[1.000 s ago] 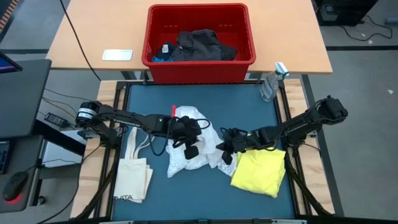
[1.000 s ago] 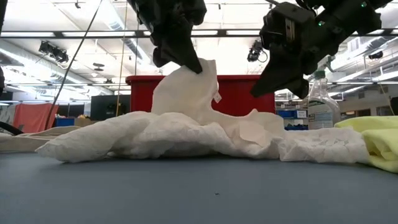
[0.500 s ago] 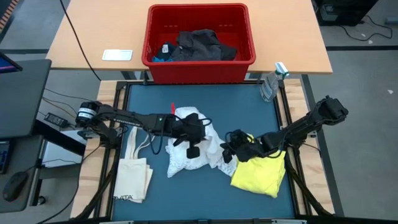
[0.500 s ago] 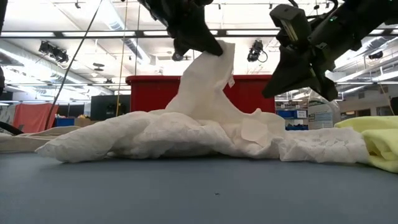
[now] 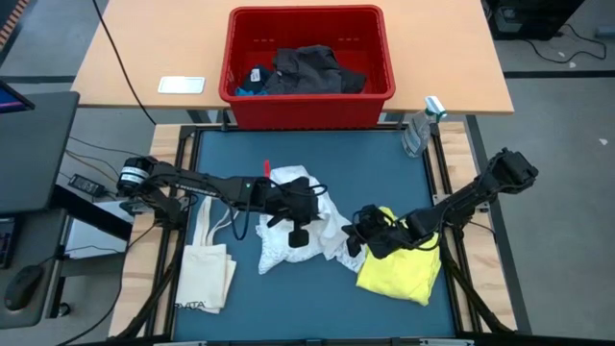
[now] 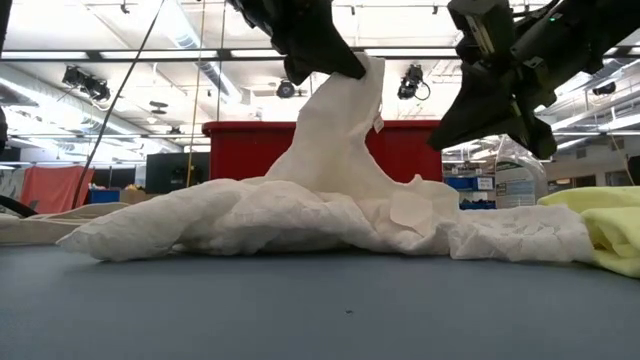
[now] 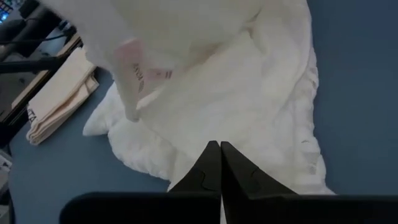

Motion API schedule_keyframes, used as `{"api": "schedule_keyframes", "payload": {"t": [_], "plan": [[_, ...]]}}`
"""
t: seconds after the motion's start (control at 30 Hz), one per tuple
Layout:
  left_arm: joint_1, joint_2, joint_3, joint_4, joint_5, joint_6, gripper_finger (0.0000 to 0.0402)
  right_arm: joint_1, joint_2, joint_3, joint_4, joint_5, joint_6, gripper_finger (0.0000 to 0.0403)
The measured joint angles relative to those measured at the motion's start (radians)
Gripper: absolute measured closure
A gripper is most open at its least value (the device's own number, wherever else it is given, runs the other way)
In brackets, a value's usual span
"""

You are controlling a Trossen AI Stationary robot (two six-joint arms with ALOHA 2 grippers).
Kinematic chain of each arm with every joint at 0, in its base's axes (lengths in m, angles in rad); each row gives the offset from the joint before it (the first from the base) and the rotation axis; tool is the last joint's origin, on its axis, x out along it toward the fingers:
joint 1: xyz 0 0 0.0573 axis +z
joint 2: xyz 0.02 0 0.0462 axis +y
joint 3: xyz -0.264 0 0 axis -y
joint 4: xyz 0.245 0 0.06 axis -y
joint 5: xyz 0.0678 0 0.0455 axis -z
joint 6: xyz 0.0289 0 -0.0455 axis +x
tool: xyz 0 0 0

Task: Fold laundry
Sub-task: Fold the white cloth

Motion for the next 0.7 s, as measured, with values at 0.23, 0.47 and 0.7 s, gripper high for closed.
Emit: {"api": "schedule_keyframes", "payload": {"t": [0.23,0.47,0.7], "plan": [[0.001,-0.012,0.004,-0.030,0.000,-0.042,0.0397,0.033,-0.001,0.039,0.003,-0.063,-0.070,0.0402],[-0.021,-0.085,0.187,-0.352,-0.083,-0.115,0.0397,0.037,-0.013,0.251,-0.250,-0.176,-0.343,0.0402],[-0.064,-0.089,0.409,-0.612,-0.169,-0.202,0.0397,0.026,-0.016,0.344,-0.627,-0.156,-0.230,0.0361]]}}
